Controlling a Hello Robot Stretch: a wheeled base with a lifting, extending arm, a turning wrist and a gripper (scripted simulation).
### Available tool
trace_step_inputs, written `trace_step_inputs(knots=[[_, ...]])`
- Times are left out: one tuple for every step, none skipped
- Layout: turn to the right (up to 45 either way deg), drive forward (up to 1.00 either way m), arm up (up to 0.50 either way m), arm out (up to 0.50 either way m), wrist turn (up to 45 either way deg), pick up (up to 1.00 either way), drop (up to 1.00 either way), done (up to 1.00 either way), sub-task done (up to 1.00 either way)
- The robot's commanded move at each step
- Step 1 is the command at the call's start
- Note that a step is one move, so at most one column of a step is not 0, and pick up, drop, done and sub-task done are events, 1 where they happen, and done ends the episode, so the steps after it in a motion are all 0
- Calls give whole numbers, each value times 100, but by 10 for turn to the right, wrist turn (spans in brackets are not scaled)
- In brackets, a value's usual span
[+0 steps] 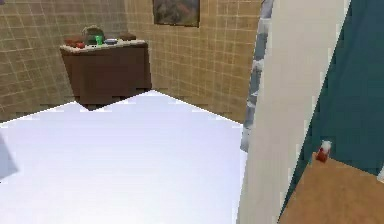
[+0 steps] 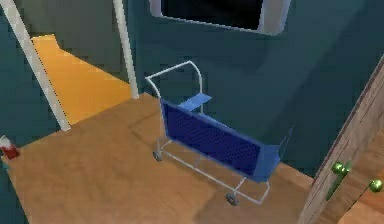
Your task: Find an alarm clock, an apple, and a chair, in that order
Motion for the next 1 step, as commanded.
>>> trace_step_inputs(knots=[[-450, 0, 0, 0, 0, 0, 0, 0, 0]])
